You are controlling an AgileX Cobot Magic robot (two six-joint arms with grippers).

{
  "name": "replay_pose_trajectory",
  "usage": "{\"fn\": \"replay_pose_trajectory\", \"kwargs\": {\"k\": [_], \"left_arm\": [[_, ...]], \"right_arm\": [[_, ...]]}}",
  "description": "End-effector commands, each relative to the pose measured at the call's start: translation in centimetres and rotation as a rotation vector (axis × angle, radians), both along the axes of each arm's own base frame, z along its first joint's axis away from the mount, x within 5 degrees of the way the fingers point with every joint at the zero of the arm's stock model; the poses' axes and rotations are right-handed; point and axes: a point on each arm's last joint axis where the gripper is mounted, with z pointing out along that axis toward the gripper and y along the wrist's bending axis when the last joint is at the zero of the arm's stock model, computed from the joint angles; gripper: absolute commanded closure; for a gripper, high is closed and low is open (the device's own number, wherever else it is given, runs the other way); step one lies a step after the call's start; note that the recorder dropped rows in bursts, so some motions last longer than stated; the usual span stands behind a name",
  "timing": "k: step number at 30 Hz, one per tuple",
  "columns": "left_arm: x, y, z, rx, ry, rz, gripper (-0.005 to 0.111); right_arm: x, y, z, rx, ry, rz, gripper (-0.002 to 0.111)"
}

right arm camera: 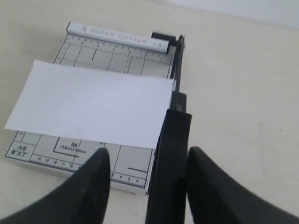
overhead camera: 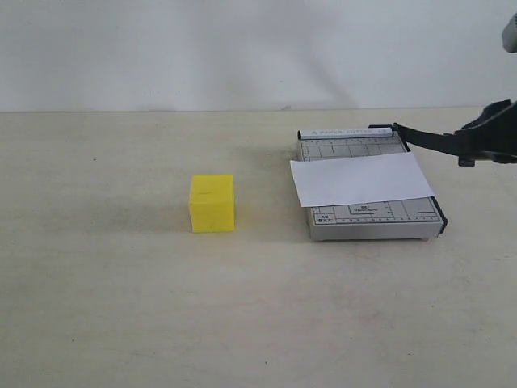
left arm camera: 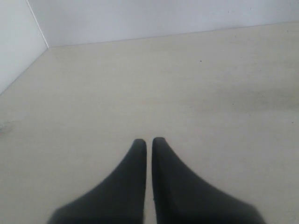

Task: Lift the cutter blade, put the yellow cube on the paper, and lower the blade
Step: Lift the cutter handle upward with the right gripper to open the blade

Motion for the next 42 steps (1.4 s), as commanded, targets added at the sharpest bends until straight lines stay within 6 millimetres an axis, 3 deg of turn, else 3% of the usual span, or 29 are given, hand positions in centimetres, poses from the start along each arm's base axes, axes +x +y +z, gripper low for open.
{"fn": "replay_pose_trajectory", "kwargs": {"k": [1,9,15,21,35,37,40,42], "left_arm": [[0.0,0.0,-0.1,0.005,-0.005,0.002,0.102],[0.0,0.0,-0.1,0.005,-0.005,0.002,0.102],[0.0,0.0,-0.1,0.005,-0.005,0.002,0.102],[0.0,0.0,-0.1,0.005,-0.005,0.002,0.102],[0.0,0.0,-0.1,0.005,-0.005,0.002,0.102],[0.0,0.0,-0.1,0.005,-0.005,0.002,0.102],[0.0,0.0,-0.1,0.005,-0.005,0.002,0.102],[0.0,0.0,-0.1,0.005,-0.005,0.002,0.102]], "right_arm": [[-4.9,-0.4,-0.6,0.033,-0.107,-0.046,0.068],[-13.3,-1.1,-1.8,0.2,-0.289,-0.14,0.068],[-16.3,-1.2,-2.1,0.343,-0.384,-0.171,0.068],[-16.8,-1.2,-3.9,0.382,-0.347,-0.198,0.068],[-16.6,-1.6,-3.6,0.419,-0.381,-0.251,0.068],[-16.6,-1.6,-3.6,0.387,-0.385,-0.235,0.076],[-16.7,-1.5,-3.7,0.339,-0.383,-0.203,0.108],[-16.7,-1.5,-3.7,0.341,-0.381,-0.203,0.109]]}}
